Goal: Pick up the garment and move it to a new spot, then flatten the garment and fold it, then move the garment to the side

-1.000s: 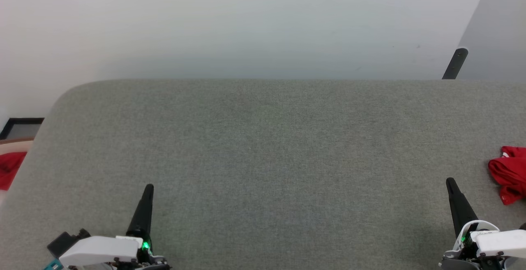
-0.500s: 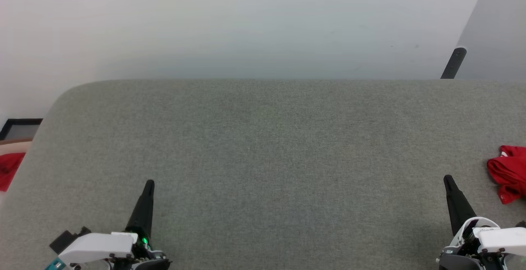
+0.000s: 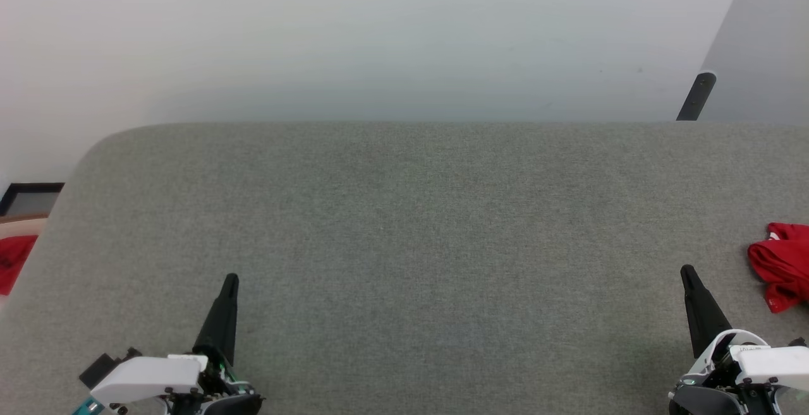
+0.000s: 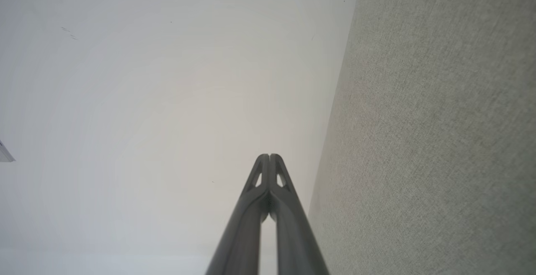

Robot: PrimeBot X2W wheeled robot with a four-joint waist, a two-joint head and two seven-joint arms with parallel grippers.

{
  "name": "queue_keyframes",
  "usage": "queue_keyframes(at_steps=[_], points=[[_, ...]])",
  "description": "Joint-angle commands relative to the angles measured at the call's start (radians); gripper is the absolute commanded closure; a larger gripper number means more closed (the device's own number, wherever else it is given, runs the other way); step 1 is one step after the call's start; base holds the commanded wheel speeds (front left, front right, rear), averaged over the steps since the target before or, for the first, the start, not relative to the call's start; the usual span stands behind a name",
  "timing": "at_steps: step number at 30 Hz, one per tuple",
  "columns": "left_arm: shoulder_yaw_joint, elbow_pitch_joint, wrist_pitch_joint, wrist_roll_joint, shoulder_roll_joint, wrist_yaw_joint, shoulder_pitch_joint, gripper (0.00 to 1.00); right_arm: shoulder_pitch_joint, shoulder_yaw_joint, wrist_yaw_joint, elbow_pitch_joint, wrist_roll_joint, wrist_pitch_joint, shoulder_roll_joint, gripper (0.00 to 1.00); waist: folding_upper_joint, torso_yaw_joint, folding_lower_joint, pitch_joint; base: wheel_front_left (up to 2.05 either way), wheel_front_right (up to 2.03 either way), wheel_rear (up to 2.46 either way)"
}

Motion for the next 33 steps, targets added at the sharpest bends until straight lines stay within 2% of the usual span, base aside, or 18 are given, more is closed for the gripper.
queue_keyframes(at_steps=[1,33], points=[[0.003,0.002,0.002,0.0,-0.001,-0.006,-0.009,1.0,-0.003,-0.003,0.0,0.0,0.003,0.003,0.003,1.0,0.0,0.0,0.0,0.0,0.0,0.0,0.0],[0.009,0.002,0.008,0.008,-0.006,-0.006,-0.01,1.0,-0.004,-0.004,0.0,0.0,0.001,0.004,0.004,1.0,0.0,0.0,0.0,0.0,0.0,0.0,0.0]])
